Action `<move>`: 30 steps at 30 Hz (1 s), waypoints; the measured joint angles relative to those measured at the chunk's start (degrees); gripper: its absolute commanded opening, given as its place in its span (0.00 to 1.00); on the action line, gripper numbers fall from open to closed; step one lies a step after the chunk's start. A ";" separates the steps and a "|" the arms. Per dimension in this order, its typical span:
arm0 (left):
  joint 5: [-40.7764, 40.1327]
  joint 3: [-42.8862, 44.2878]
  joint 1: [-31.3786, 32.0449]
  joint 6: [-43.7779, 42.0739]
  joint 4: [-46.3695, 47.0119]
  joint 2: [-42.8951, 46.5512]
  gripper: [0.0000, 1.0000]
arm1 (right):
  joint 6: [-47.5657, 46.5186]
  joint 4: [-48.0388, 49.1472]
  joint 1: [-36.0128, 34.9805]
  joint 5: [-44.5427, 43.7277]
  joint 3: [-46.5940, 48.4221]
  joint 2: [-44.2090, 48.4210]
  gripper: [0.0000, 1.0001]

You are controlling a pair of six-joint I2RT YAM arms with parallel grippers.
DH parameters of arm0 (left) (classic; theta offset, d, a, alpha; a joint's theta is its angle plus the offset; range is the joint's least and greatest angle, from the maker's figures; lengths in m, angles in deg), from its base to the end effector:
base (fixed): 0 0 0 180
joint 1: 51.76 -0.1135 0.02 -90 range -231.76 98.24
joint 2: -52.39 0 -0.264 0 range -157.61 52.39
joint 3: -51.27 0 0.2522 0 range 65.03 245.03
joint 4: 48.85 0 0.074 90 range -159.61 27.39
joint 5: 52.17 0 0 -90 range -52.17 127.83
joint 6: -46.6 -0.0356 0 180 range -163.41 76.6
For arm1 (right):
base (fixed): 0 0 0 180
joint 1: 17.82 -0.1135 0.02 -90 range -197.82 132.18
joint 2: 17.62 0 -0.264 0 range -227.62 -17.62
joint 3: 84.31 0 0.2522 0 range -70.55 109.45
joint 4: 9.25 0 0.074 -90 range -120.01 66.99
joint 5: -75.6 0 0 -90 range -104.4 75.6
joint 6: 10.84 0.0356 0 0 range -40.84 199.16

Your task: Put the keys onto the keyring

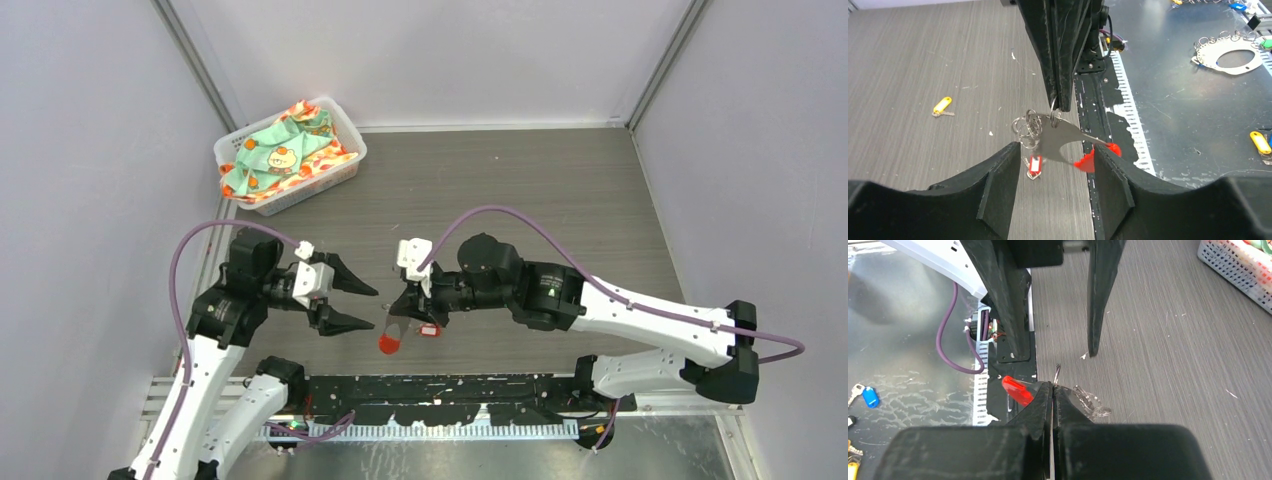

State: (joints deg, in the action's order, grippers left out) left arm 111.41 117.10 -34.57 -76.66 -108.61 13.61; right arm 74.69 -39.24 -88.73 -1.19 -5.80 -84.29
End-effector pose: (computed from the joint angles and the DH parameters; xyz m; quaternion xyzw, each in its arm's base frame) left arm 0.0946 -0.0650 0.3481 0.5592 0.5134 -0.4668 0.4536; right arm 0.0792 0.2536 0.3738 -0.5452 0.5953 0.3972 0.4366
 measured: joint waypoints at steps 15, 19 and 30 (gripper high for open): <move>-0.22 1.33 0.02 -3.10 -2.64 -2.95 0.26 | -4.37 -10.56 0.00 2.58 8.22 -6.49 0.01; 0.00 1.33 0.20 -4.59 -4.20 -2.78 0.31 | -4.96 -11.76 0.00 2.97 9.14 -6.78 0.01; -0.94 1.73 0.81 -10.78 -9.27 -3.23 0.37 | -7.15 -13.53 0.00 5.29 13.14 -9.62 0.01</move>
State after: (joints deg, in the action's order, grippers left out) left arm 110.47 118.83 -33.76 -87.44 -117.88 10.37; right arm 67.54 -52.77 -88.73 4.10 7.34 -93.91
